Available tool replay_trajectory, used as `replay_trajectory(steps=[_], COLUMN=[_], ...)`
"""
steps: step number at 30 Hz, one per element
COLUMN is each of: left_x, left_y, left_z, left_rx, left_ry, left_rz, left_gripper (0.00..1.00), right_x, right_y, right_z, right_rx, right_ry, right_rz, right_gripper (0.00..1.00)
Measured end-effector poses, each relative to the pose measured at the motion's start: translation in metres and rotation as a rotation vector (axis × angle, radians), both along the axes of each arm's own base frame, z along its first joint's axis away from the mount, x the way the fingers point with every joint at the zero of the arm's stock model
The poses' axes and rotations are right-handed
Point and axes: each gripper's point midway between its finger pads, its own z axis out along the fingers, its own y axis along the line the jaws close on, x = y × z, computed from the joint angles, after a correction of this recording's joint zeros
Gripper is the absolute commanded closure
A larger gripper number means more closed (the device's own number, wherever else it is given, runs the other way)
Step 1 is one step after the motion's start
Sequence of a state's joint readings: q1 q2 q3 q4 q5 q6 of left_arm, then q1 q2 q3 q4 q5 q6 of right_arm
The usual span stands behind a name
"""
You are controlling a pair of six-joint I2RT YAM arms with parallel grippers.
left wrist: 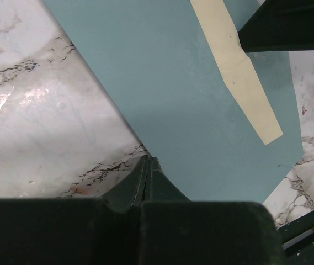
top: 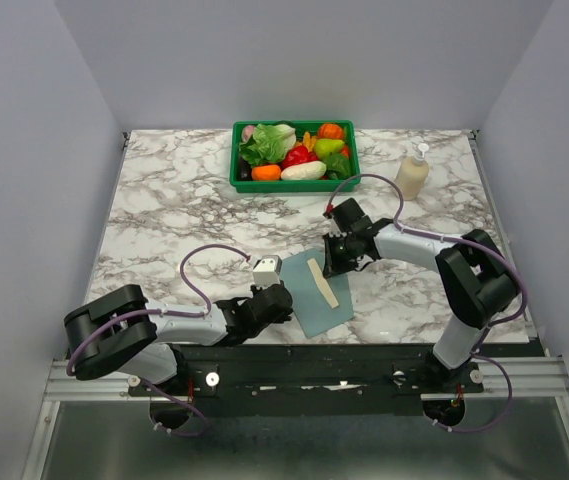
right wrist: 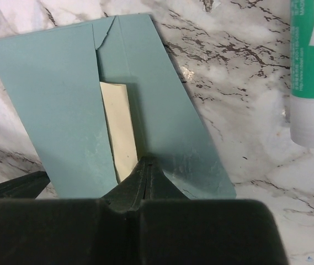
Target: Place the letter into the envelope and seal it
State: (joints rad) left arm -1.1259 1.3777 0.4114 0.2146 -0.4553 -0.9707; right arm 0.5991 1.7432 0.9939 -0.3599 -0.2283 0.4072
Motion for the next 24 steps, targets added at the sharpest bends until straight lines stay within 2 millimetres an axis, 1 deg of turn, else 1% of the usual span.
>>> replay_trajectory(steps=[9,12,13,15,16,17,19,24], left_x=[0.000,0.000,0.000,0.000,0.000,-0.001,-0.001,-0.002], left_y=[0.000,0.000,-0.001,-0.001,-0.001,-0.001,0.001,0.001], left_z=[0.000,0.000,0.000,0.000,0.000,-0.001,-0.002,-0.002], left_rx=[0.000,0.000,-0.001,-0.003,-0.004,-0.004,-0.004,-0.011], left_ry=[-0.001,-0.001,-0.001,0.000,0.002,0.003,0.005,0.005], left_rz=[-0.001,-0.001,-0.001,-0.002,-0.002,-0.003,-0.002,-0.001], left_gripper=[1.00,1.00,1.00,1.00,1.00,1.00,1.00,1.00], right_x=[-0.001,0.000,0.001,0.002,0.003,0.003,0.004,0.011], right_y=[0.002,0.000,-0.001,-0.003,-0.006,-0.009,-0.014,-0.018], right_z=[-0.001,-0.001,-0.001,0.001,0.002,0.003,0.007,0.023], right_rx=[-0.010,-0.024,-0.032,-0.050,-0.061,-0.075,-0.099,-0.115], right_ry=[-0.011,-0.022,-0.027,-0.040,-0.047,-0.053,-0.067,-0.112], right_rz=[0.018,0.013,0.008,-0.001,-0.007,-0.013,-0.023,-0.041], right_gripper=[0.98,0.89,0.81,0.72,0.65,0.62,0.57,0.57])
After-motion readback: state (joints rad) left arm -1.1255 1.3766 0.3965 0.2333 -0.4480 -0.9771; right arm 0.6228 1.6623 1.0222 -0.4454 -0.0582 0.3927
